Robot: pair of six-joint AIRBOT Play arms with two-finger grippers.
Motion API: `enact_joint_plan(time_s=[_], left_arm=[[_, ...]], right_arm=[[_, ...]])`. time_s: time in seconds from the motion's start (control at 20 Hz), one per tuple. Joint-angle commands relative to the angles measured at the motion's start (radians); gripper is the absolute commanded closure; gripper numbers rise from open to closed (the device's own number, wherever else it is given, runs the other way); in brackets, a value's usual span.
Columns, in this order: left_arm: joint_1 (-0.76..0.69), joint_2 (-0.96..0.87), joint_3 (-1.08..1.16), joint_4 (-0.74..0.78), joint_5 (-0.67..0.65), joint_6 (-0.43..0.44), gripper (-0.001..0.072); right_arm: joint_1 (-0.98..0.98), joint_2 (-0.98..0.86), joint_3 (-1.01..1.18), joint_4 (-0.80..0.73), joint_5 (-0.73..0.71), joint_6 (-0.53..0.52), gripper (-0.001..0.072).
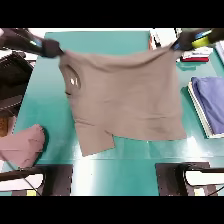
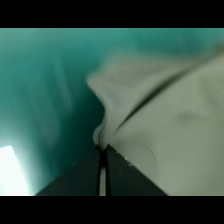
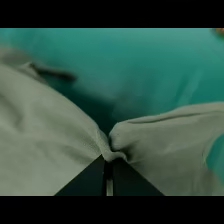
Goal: Fold the shirts.
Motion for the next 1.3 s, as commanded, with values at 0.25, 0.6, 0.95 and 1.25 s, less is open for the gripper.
enact_joint_plan(time_s=[0.25, 0.6, 0.95, 1.25], left_arm=[[0.133, -0.144, -0.033, 0.002, -0.142, -0.079, 0.011], [0.157, 0.155, -0.57, 0.016, -0.048, -0.063, 0.011], [0.157, 0.277, -1.046, -0.165, 0.139, -0.006, 0.011], [0.156, 0.275, -1.123, -0.323, 0.215, 0.074, 0.0111]], right_arm=[[0.0, -0.236, 0.002, -0.039, 0.01, 0.024, 0.0349], [-0.15, 0.032, -0.242, -0.028, 0.082, -0.025, 0.035], [-0.293, 0.354, -0.692, 0.206, -0.048, -0.066, 0.035], [-0.361, 0.468, -0.805, 0.205, -0.09, -0.066, 0.035]])
